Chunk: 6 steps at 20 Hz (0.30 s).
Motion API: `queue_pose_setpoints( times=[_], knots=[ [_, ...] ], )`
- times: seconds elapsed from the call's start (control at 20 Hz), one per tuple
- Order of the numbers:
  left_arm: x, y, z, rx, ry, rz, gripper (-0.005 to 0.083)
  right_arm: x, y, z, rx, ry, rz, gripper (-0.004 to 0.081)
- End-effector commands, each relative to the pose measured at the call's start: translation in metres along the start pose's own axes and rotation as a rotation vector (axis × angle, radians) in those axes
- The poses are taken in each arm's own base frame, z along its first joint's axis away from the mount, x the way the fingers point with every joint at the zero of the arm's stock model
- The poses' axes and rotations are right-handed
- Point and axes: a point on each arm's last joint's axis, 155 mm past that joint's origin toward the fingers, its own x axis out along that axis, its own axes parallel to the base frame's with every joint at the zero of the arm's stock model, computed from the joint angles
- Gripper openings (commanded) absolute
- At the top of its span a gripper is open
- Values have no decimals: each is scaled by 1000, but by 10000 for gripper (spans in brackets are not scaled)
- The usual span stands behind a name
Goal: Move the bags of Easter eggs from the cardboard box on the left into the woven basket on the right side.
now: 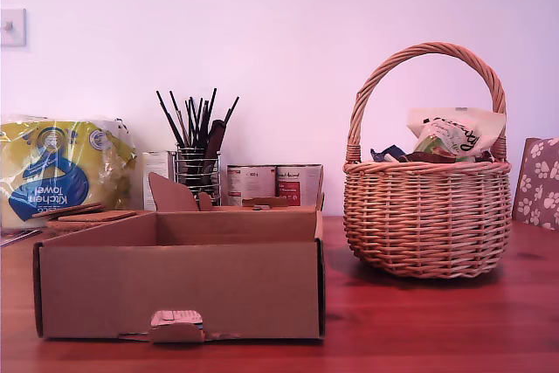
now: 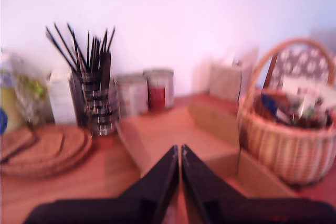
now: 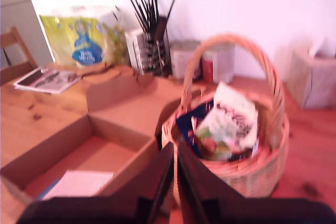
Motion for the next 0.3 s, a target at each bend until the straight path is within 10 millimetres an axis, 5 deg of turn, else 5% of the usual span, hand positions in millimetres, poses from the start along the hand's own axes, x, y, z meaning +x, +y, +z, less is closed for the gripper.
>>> queue_pose_setpoints(
  times=[0.0, 0.25],
  knots=[
    [2, 2, -20, 0, 52, 6, -19, -1, 2, -4, 17, 22, 5, -12],
    [0, 4, -40, 9, 133, 13, -19, -2, 3, -25, 60, 103, 8, -12]
  ],
)
